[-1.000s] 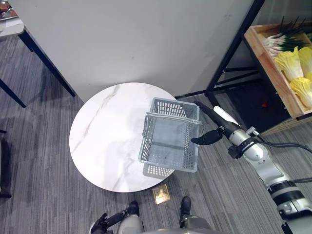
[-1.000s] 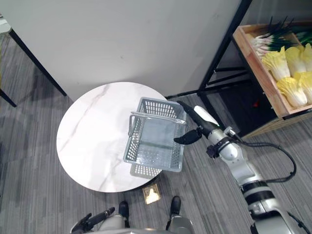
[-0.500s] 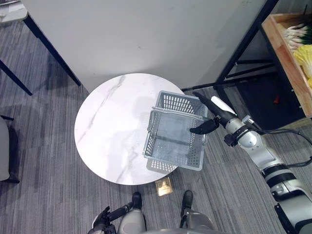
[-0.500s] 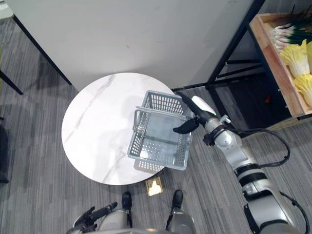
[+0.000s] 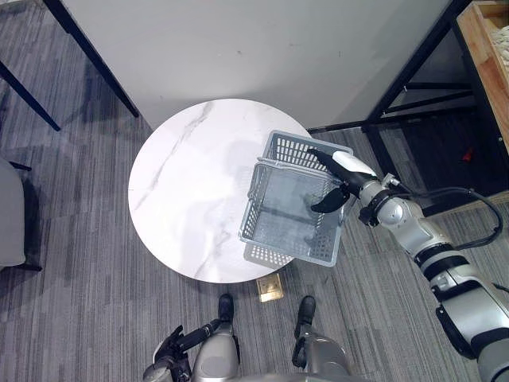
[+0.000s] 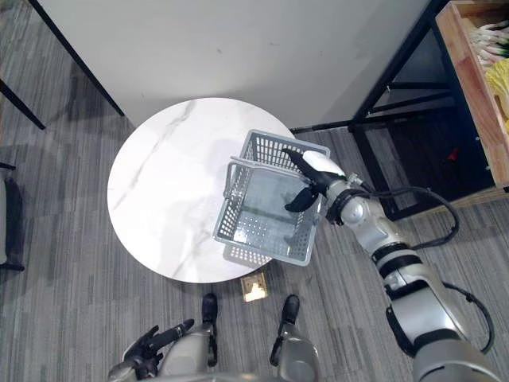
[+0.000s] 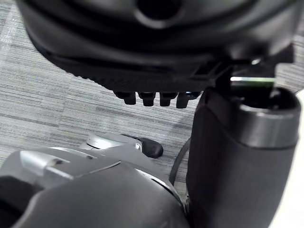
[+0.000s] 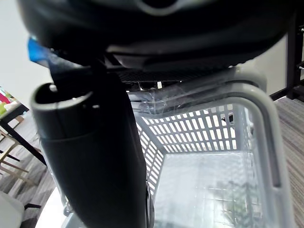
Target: Pick vegetable in the basket
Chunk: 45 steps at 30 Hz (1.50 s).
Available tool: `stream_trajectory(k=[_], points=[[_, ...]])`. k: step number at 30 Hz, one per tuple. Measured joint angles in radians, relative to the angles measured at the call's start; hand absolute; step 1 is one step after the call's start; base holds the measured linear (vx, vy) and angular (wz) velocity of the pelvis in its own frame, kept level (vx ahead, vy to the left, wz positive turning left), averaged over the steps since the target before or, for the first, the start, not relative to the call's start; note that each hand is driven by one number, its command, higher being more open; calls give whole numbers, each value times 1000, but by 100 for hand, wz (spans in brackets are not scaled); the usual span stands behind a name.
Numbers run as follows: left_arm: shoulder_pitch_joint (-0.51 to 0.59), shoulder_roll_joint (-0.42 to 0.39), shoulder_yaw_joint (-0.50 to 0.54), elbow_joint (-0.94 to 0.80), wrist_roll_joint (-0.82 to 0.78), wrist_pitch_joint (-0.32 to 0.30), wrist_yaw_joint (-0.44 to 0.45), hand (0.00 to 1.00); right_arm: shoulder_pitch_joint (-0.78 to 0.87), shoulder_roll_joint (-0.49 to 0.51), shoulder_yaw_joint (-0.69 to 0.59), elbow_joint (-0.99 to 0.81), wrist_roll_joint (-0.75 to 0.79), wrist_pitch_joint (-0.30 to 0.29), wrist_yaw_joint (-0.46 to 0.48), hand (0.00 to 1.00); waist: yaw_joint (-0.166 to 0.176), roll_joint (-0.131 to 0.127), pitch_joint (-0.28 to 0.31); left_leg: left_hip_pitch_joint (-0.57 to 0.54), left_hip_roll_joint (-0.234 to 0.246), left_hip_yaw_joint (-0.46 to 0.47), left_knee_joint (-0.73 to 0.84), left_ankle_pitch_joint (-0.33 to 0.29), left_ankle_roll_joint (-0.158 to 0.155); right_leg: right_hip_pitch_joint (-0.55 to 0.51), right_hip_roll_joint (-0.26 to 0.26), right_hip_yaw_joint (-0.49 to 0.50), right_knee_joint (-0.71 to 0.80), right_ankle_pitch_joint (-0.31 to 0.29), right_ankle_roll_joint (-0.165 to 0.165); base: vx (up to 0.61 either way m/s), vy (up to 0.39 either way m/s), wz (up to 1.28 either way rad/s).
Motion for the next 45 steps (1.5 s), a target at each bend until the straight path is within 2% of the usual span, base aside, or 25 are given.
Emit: stream_trajectory(k=[14, 15, 31, 38, 43, 45], points=[[-24, 13, -7, -2, 0, -20, -30, 100, -84, -2, 0, 131, -5, 21, -1, 100, 41, -19, 35, -5, -3, -18, -1, 2, 1, 1, 0, -9, 0, 0, -1, 3, 6, 1], [-25, 14, -7, -2, -2, -21, -30, 100, -88, -2, 0, 135, -19, 22, -1, 0, 41, -21, 36, -6, -3, -19, -1, 2, 1, 1, 0, -11, 0, 0, -1, 5, 21, 3], [-25, 18, -7, -18, -20, -20, -43, 100, -110, -41, -1, 153, -37, -4, 13, 0, 45, -30, 54, 0, -5, -20, -20, 13, 0, -1, -1, -10, 0, 2, -8, 1, 3, 0], [-22, 26, -8, -41, -17, -19, -41, 100, -28, -133, -6, 17, -37, -21, 11, 0, 41, -45, 58, 6, -4, -9, -19, 12, -1, -1, -1, 9, 1, 6, -11, 1, 9, -5], [-19, 29, -8, -41, -17, -18, -28, 100, 49, -163, -18, -96, -37, -22, 10, 0, 31, -50, 55, 9, -2, 1, -16, 11, -2, -2, 0, 24, 2, 11, -5, -6, 22, -7], [-10, 35, -7, -41, -16, -19, -25, 100, 81, -171, -20, -167, -36, -27, 9, 0, 27, -64, 45, 8, -1, 20, -15, 10, -3, -17, 1, 42, 3, 14, -1, -13, 22, -20]])
